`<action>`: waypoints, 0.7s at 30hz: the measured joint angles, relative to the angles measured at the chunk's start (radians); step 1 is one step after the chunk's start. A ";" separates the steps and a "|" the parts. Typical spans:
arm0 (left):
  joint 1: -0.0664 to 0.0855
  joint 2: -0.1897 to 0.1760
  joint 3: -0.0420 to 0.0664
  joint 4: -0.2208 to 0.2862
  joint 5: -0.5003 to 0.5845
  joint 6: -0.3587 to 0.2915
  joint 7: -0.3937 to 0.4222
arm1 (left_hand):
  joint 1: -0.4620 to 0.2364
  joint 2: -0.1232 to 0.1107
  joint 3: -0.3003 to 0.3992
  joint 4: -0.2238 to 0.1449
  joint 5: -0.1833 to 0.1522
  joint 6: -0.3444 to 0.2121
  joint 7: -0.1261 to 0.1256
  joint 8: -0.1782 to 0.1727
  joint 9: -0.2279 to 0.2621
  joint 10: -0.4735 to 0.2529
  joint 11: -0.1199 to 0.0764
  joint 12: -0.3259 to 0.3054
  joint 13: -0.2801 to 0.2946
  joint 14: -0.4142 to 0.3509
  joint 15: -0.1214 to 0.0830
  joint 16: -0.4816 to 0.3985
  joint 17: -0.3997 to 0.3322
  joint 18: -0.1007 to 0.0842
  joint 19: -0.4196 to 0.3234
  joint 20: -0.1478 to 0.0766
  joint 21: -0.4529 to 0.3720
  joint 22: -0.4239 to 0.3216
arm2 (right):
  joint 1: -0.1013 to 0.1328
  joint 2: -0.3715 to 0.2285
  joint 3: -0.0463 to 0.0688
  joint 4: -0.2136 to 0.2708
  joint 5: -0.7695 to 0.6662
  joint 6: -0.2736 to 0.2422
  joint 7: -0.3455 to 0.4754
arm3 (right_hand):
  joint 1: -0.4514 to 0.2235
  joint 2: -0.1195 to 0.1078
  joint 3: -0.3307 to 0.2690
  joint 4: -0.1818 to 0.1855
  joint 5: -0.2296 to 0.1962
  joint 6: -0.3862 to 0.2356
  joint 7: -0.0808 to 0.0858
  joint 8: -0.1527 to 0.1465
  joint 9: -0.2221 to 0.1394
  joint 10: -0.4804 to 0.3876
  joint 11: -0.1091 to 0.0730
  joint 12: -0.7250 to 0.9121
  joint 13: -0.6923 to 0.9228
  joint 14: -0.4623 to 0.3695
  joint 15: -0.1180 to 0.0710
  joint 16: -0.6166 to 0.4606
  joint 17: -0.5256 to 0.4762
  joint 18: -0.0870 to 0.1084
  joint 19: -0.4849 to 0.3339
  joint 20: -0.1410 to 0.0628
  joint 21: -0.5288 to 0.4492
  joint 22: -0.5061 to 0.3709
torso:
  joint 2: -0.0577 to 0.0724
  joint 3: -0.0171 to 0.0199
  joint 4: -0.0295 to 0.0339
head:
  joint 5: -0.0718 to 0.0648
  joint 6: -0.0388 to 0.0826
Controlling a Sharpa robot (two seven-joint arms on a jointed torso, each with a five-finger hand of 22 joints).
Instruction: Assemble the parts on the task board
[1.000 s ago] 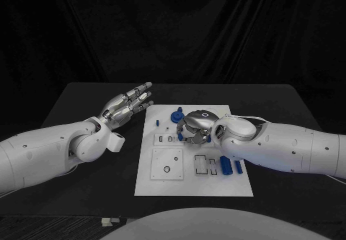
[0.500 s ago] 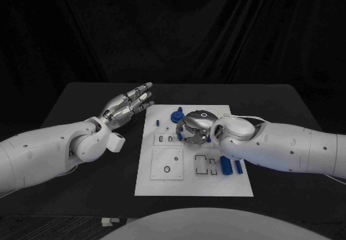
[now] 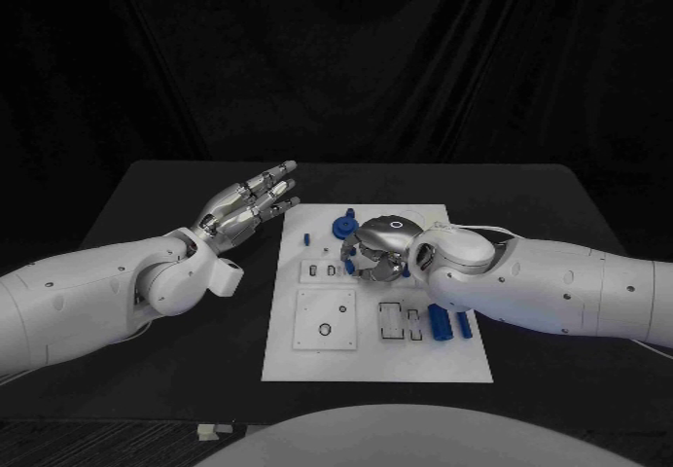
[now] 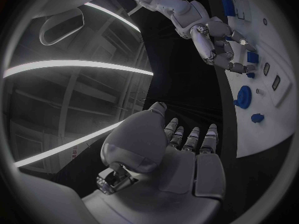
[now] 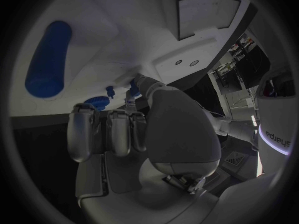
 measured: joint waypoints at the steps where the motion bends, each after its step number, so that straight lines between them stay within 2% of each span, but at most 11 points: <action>1: 0.000 0.000 0.000 0.000 0.000 0.000 0.000 | 0.000 0.000 0.000 0.000 0.000 0.000 0.000 0.000 0.000 0.000 0.000 0.000 0.000 0.000 0.000 0.000 0.000 0.000 0.000 0.000 0.000 0.000 | 0.000 0.000 0.000 0.000 0.000 0.001 0.000 | -0.003 0.003 0.000 0.000 -0.001 -0.006 -0.001 -0.006 -0.004 0.000 0.000 0.000 0.000 0.000 0.000 0.000 0.000 0.000 0.000 0.000 0.000 0.000 | 0.000 0.0000 0.0000 | 0.000 0.000; 10: 0.000 0.000 0.000 0.000 0.000 0.000 0.000 | 0.000 0.000 0.000 0.000 0.000 0.000 0.000 0.000 0.000 0.000 0.000 0.000 0.000 0.000 0.000 0.000 -0.001 0.000 0.000 0.000 0.000 0.000 | 0.000 0.000 0.000 -0.002 0.000 0.009 0.000 | -0.020 0.001 -0.030 0.004 -0.016 -0.049 -0.007 -0.065 -0.042 0.000 0.000 0.000 0.000 0.000 0.000 -0.011 0.000 0.000 0.000 0.000 -0.017 0.000 | 0.000 0.0000 -0.0001 | 0.000 0.000; 17: -0.001 -0.001 0.000 0.000 0.000 0.000 0.000 | 0.000 0.000 0.000 0.000 0.000 0.000 0.000 0.000 0.000 0.000 0.000 0.000 0.000 0.000 0.000 0.000 -0.001 0.000 0.000 0.000 0.000 0.000 | 0.000 -0.011 0.000 0.002 0.000 0.007 0.001 | -0.024 0.005 -0.059 0.012 -0.019 -0.049 -0.007 -0.077 -0.055 0.000 0.000 0.000 0.000 0.000 0.000 -0.025 0.000 0.000 0.000 0.000 -0.041 0.000 | 0.000 0.0001 -0.0001 | 0.002 0.000; 21: -0.001 -0.003 0.000 0.000 0.000 0.000 0.000 | 0.000 0.000 0.000 0.000 0.000 0.000 0.000 0.000 0.000 0.000 0.000 0.000 0.000 0.000 0.000 0.000 -0.001 0.000 0.000 0.000 0.000 0.000 | 0.003 -0.024 0.000 0.010 -0.001 0.000 0.001 | -0.042 0.009 -0.101 0.032 -0.049 -0.049 -0.007 -0.087 -0.068 0.000 0.000 0.000 0.000 0.000 0.000 -0.038 0.000 0.000 0.000 0.000 -0.061 0.000 | 0.000 0.0002 -0.0001 | 0.004 0.000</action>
